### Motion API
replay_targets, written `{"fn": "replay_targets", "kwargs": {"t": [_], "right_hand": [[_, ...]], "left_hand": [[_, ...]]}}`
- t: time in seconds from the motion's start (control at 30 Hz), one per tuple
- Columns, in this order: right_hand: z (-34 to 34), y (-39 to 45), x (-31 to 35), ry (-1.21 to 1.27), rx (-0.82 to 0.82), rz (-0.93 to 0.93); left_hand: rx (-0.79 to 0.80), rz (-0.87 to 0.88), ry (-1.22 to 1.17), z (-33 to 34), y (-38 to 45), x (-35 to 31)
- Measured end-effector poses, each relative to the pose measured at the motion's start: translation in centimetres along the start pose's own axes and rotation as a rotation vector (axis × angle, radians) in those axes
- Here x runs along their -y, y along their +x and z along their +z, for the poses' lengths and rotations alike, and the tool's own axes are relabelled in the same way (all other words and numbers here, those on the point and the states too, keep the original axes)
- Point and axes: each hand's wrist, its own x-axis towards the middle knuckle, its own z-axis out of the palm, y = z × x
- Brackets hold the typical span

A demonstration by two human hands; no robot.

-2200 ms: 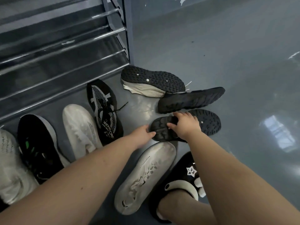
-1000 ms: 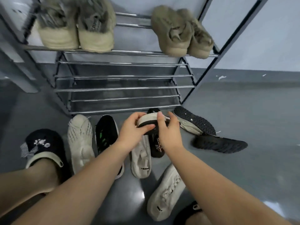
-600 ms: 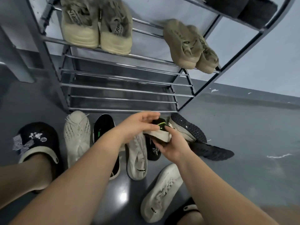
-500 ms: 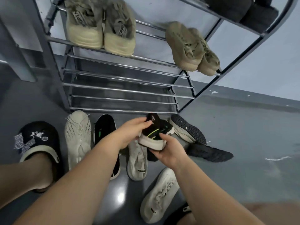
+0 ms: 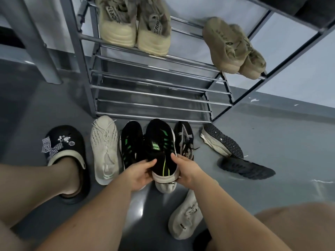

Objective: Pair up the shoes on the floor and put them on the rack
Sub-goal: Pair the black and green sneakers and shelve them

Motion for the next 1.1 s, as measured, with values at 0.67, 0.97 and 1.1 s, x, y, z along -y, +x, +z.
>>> {"fn": "replay_targets", "kwargs": {"t": [0.67,0.97,1.1], "right_hand": [[-2.0,4.1,-3.7,-0.017,-0.188,-0.107],[-2.4,6.0,-5.3,-0.087,-0.152,0.08],[-3.1,6.4,-5.5,-0.126,-0.131,0.094]], "left_hand": [[-0.584,0.251,0.868,-3.2,2.0,0.4],[-0.735,-0.101,0.365,-5.2,4.0,2.8],[-0.618,-0.128,0.074,-5.9,4.2,2.5]]}}
